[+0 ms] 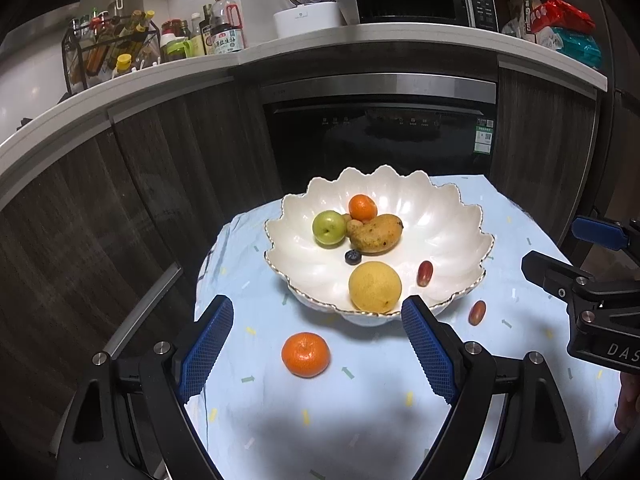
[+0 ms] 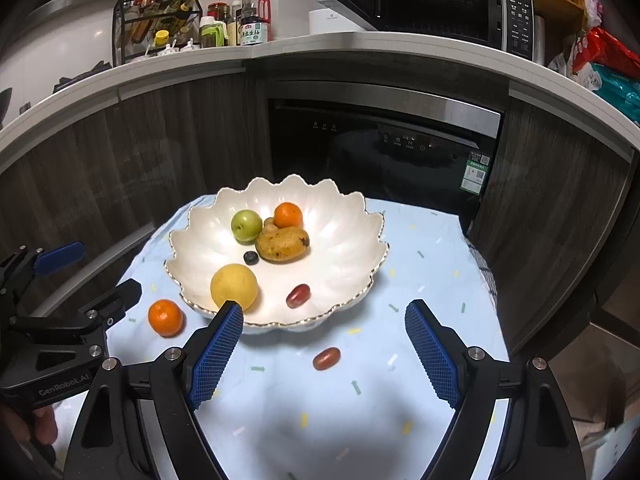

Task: Organize fruits
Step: 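Withdraw both tools from the bowl, then move the left tool toward the tangerine while the right tool approaches the red grape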

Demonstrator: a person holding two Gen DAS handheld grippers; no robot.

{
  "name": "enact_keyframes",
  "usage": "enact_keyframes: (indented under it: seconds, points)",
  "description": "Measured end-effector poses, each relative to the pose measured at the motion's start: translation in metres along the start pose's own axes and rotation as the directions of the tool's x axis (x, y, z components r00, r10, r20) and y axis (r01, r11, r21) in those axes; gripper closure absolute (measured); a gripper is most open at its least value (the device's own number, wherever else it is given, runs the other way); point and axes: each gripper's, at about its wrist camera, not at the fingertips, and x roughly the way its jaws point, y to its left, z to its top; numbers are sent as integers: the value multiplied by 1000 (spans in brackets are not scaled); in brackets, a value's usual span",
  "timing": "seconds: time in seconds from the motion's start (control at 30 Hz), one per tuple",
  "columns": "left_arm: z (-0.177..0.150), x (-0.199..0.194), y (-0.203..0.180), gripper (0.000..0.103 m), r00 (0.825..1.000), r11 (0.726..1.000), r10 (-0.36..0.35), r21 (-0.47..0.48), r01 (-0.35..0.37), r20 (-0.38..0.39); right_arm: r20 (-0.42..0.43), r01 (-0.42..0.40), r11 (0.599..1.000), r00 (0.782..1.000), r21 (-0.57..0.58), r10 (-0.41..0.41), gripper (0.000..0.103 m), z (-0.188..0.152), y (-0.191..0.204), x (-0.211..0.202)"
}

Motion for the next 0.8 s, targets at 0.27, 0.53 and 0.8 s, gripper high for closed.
enact_keyframes:
  seconds: [0.27, 0.53, 0.8]
  points:
    - [-9, 6, 1, 17, 1000, 1000, -4, -10, 4, -16, -13, -4, 1000, 1000, -2, 4, 19, -8, 2, 6]
    - [-16, 11, 2, 17, 1000, 1000, -3, -16, 2, -18, -16, 4, 1000, 1000, -11, -4, 19, -12, 3, 10]
    - [-25, 18, 1, 17, 1000, 1000, 15, -10, -15, -13, -12, -16, 997, 1000, -70, 15, 19, -24, 9, 19]
